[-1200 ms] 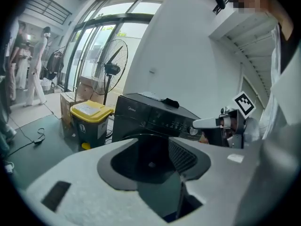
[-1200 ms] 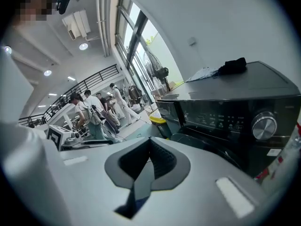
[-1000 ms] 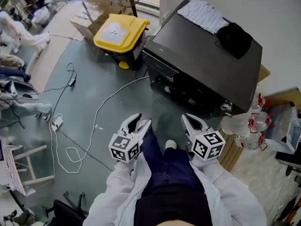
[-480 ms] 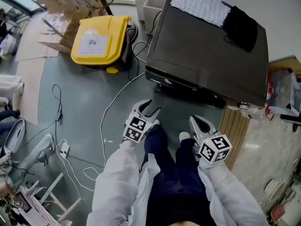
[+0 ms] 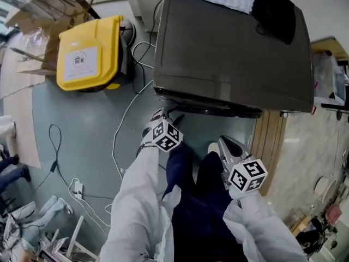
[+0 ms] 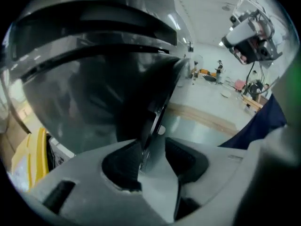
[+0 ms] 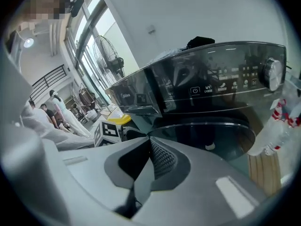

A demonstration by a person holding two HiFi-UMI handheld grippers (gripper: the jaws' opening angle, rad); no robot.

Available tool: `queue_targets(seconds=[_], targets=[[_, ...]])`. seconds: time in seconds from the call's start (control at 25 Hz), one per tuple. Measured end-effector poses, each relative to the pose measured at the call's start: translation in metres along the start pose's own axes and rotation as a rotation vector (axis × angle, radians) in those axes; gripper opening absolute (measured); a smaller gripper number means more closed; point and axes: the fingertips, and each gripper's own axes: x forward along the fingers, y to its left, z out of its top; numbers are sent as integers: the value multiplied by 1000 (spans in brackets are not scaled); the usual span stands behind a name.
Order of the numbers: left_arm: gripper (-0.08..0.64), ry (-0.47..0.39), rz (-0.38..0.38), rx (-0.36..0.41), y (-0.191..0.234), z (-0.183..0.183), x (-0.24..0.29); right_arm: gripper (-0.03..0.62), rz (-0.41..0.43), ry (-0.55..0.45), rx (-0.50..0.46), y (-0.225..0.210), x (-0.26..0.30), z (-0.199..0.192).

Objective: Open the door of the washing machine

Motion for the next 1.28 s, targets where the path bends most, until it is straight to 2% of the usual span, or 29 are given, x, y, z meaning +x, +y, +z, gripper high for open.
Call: queue_targets(seconds=[0.08,0.12,0.4,0.76,1.28], targets=[[103,29,13,97,-1,-2,8,11,-29,-4,17,-8,-5,-7],[103,34,19,130,-1,-2,9,11,-43,-7,26,-11,-9,-10],[92,53,33,153,-6,0,9,11,-74,-23,77,-19,-25,-28],[91,82,94,117,-43,-20,-3,11,-15,-24,89,-13,-40,-58],[80,134,170,-6,-167,-61,-27,11,56,-13,104,-30,-114,-134]])
